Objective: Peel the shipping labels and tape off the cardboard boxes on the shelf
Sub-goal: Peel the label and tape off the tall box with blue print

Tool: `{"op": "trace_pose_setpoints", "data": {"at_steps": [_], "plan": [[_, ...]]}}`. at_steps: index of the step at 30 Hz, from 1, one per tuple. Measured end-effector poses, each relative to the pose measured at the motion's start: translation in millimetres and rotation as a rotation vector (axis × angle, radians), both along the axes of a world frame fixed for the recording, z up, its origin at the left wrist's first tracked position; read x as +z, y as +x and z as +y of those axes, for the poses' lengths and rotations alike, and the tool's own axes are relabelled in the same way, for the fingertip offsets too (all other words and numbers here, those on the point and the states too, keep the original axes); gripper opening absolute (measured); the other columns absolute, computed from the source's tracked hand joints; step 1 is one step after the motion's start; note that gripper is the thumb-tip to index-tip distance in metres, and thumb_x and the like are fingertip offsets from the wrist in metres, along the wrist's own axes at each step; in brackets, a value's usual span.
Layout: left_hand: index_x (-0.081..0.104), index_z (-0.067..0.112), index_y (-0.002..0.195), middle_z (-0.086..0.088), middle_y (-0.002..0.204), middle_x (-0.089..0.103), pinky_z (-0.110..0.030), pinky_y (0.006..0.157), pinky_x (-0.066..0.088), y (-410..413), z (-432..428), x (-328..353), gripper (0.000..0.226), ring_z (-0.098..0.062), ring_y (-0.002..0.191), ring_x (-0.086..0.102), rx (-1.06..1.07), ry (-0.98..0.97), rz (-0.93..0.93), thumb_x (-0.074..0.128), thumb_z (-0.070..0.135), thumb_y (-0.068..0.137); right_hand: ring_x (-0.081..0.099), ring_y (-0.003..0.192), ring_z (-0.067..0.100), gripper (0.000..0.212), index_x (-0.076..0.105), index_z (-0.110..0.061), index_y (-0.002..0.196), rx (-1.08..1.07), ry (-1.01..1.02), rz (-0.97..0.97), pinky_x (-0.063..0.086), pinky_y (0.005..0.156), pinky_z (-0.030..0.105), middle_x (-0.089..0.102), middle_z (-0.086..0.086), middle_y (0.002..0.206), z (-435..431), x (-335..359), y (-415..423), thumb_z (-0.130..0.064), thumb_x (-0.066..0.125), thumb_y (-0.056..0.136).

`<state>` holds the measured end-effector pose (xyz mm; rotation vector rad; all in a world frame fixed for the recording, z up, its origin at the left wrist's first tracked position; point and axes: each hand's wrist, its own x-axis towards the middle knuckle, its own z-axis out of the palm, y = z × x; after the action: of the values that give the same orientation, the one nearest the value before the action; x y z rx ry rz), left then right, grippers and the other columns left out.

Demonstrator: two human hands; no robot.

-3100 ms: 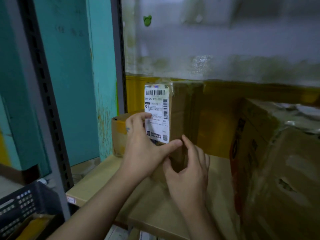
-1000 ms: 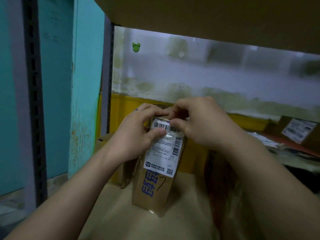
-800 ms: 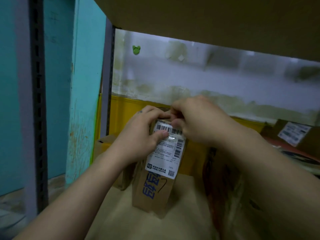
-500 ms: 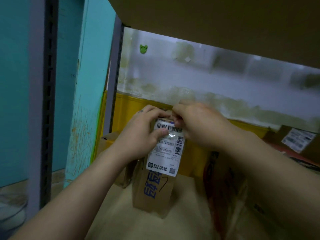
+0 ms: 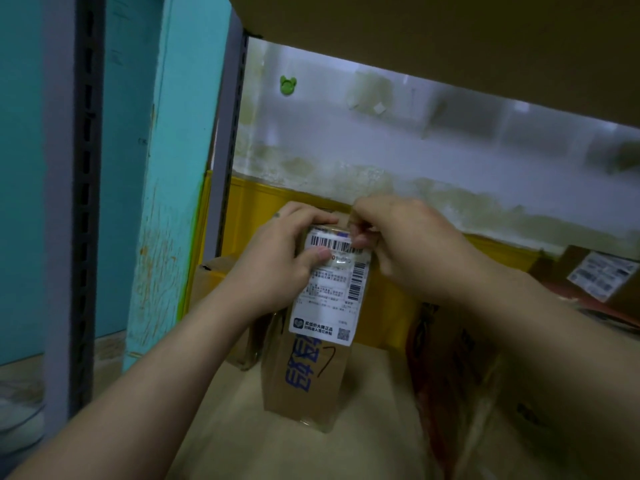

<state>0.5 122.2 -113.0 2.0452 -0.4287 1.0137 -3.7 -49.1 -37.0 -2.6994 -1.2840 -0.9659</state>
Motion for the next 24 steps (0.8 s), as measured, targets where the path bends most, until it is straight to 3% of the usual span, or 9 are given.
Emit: {"op": "trace_pose_setpoints", "data": {"at_steps": [2, 4, 6, 8, 12, 15, 17, 20, 24], "plan": [[0.058, 0.026, 0.129, 0.016, 0.120, 0.047, -0.027, 0.098, 0.044, -0.2, -0.2, -0.3, 0.041, -0.005, 0.115, 0.048, 0.003, 0.027, 0.004, 0.065, 0.011, 0.092, 0.058, 0.095, 0.018, 0.017, 0.051, -0.025, 0.101, 0.055, 0.051, 0.029, 0.048, 0.078, 0.037, 0.059, -0.007, 0.096, -2.9, -1.4, 1.2, -0.012, 0.057, 0.091], [0.054, 0.026, 0.133, 0.014, 0.128, 0.046, -0.015, 0.095, 0.039, -1.5, 1.2, -0.6, 0.046, -0.003, 0.118, 0.046, -0.017, 0.052, 0.030, 0.063, 0.008, 0.092, 0.059, 0.102, 0.017, 0.038, 0.049, -0.032, 0.123, 0.061, 0.045, 0.068, 0.050, 0.084, 0.038, 0.062, -0.007, 0.111, -3.8, -1.7, 0.3, -0.017, 0.062, 0.091], [0.050, 0.027, 0.136, 0.014, 0.134, 0.044, -0.011, 0.095, 0.039, -4.2, 3.8, -0.6, 0.051, -0.002, 0.120, 0.044, -0.042, 0.079, 0.067, 0.063, 0.005, 0.092, 0.056, 0.106, 0.017, 0.054, 0.044, -0.038, 0.135, 0.003, -0.025, 0.036, 0.048, 0.087, 0.036, 0.057, -0.008, 0.118, -2.5, -2.1, 0.1, -0.022, 0.066, 0.089], [0.046, 0.030, 0.139, 0.016, 0.137, 0.040, -0.015, 0.097, 0.041, -6.5, 6.8, -0.7, 0.058, 0.000, 0.121, 0.041, -0.056, 0.114, 0.093, 0.065, 0.004, 0.090, 0.055, 0.103, 0.019, 0.046, 0.051, -0.035, 0.131, -0.053, -0.071, -0.047, 0.047, 0.083, 0.034, 0.054, -0.006, 0.115, 0.1, -4.4, 1.8, -0.025, 0.066, 0.089], [0.042, 0.036, 0.142, 0.020, 0.140, 0.035, 0.006, 0.082, 0.034, -8.2, 11.8, -2.0, 0.073, 0.004, 0.121, 0.038, -0.055, 0.128, 0.137, 0.076, 0.010, 0.082, 0.061, 0.085, 0.026, 0.012, 0.065, -0.019, 0.093, 0.046, 0.023, -0.107, 0.049, 0.067, 0.035, 0.061, -0.001, 0.097, -0.4, -12.5, 4.6, -0.017, 0.071, 0.083], [0.041, 0.036, 0.142, 0.018, 0.142, 0.035, -0.003, 0.086, 0.040, -8.4, 11.3, -2.2, 0.079, 0.000, 0.123, 0.041, -0.049, 0.116, 0.146, 0.082, 0.016, 0.077, 0.061, 0.082, 0.027, 0.010, 0.061, -0.017, 0.086, 0.088, 0.063, -0.122, 0.051, 0.067, 0.039, 0.061, 0.000, 0.092, 0.6, -15.8, 5.7, -0.015, 0.071, 0.083], [0.043, 0.034, 0.141, 0.017, 0.140, 0.038, -0.013, 0.093, 0.040, -8.6, 8.8, -1.9, 0.082, -0.002, 0.121, 0.044, -0.037, 0.110, 0.135, 0.087, 0.025, 0.072, 0.060, 0.091, 0.023, 0.015, 0.059, -0.020, 0.100, 0.059, 0.035, -0.126, 0.048, 0.072, 0.035, 0.059, -0.003, 0.102, 0.4, -16.7, 6.1, -0.021, 0.066, 0.088], [0.044, 0.033, 0.137, 0.018, 0.136, 0.039, -0.022, 0.096, 0.044, -8.1, 6.2, -2.5, 0.082, -0.003, 0.118, 0.046, -0.014, 0.099, 0.113, 0.088, 0.031, 0.068, 0.059, 0.096, 0.021, 0.051, 0.052, -0.028, 0.132, 0.022, -0.046, -0.199, 0.043, 0.069, 0.027, 0.056, -0.002, 0.117, -0.1, -19.7, 8.9, -0.024, 0.071, 0.084], [0.044, 0.033, 0.140, 0.018, 0.136, 0.038, -0.013, 0.089, 0.044, -4.4, 8.2, -4.6, 0.085, -0.004, 0.117, 0.046, 0.007, 0.075, 0.118, 0.088, 0.027, 0.068, 0.063, 0.090, 0.028, 0.053, 0.068, -0.014, 0.114, 0.026, -0.124, -0.429, 0.044, 0.067, 0.029, 0.066, 0.008, 0.106, -0.9, -27.9, 18.8, -0.018, 0.086, 0.064]]}}
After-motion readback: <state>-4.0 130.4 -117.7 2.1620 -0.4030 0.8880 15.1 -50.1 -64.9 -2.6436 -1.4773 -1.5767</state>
